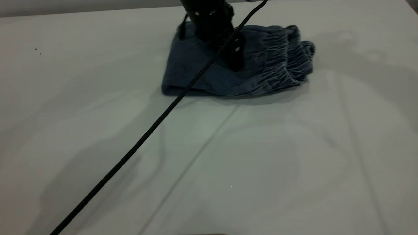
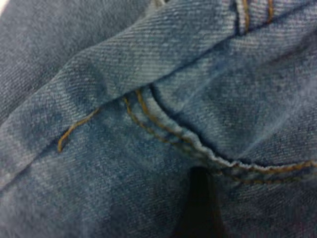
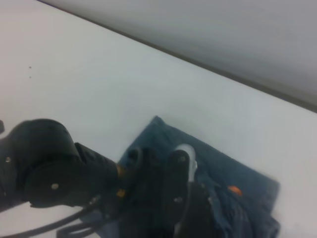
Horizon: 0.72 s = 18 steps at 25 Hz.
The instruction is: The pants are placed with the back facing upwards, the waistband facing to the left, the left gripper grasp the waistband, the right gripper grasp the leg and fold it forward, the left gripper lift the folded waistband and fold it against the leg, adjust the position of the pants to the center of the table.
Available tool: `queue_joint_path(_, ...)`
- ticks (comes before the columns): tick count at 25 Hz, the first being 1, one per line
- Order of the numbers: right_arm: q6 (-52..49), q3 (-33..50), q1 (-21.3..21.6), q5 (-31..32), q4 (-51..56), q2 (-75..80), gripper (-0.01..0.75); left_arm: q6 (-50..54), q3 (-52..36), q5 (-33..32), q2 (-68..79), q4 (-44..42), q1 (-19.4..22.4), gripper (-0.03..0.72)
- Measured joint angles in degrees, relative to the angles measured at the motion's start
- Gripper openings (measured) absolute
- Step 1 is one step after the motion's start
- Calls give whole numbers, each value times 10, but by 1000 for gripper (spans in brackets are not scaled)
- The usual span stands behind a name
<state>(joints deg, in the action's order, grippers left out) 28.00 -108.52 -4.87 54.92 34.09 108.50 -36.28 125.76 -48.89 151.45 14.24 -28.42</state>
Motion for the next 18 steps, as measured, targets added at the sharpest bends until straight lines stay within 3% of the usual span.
queue_joint_path(7,-2,0,0,4,0,0,465,147,2,-126,-7,-149,0,513)
queue_joint_path(18,-5,0,0,6,0,-24,465,113,2,-182,-29,-164,-1,512)
